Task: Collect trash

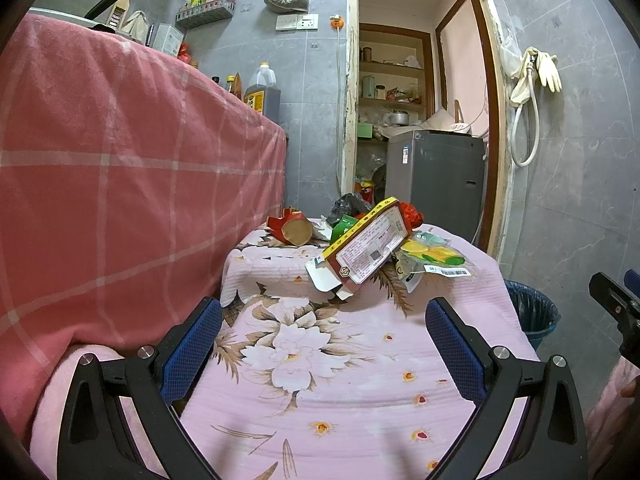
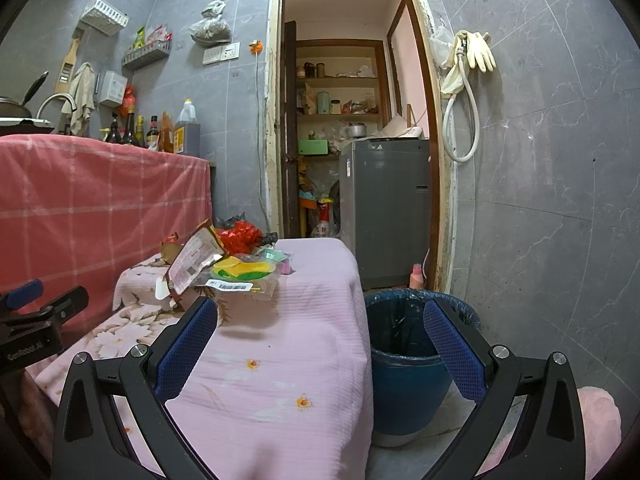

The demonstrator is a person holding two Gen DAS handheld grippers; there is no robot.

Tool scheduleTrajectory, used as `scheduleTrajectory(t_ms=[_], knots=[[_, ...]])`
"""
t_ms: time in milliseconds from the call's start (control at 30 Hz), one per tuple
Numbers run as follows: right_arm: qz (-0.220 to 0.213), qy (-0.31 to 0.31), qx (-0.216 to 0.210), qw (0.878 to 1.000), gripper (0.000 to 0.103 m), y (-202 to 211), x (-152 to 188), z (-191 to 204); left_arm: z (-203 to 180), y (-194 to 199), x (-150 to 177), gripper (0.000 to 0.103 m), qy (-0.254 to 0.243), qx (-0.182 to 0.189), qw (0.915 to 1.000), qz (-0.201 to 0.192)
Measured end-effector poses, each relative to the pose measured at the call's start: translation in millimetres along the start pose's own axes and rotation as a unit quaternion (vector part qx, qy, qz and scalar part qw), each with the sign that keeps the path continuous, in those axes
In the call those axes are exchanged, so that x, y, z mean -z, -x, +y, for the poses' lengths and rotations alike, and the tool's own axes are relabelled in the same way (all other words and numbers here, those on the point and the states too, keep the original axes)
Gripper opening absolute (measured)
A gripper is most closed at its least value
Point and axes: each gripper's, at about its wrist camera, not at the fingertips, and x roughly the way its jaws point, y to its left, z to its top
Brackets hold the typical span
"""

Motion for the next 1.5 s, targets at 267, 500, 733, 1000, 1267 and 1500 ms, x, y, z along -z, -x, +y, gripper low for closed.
scheduleTrajectory(t_ms=[267, 500, 733, 1000, 1267, 1500], knots=[[-0.001, -0.001, 0.000, 1.000, 0.103, 1, 0, 0, -1, 0, -1, 0.100, 0.000, 0.000, 1.0000, 0.001], [-0.002, -0.001, 0.000, 1.000, 0.103, 1, -1, 1, -1, 0, 0, 0.100, -0.001, -0.001, 1.0000, 0.001], [-0.001, 0.000, 0.000, 1.000, 0.103, 3, -1, 5, -1, -1, 0, 0.100, -0.001, -0.001, 1.0000, 0.001], [-0.001, 0.000, -0.001, 1.000, 0.103, 0, 0, 5, -1, -1, 0, 0.100, -0.001, 0.000, 1.0000, 0.001], [-0.001, 0.000, -0.001, 1.000, 0.103, -2, 1, 8, -1, -1, 1, 0.100, 0.000, 0.000, 1.0000, 0.001], [-0.002, 0.000, -0.001, 1.000, 0.103, -2, 1, 8, -1, -1, 1, 0.100, 0.000, 0.000, 1.0000, 0.001]])
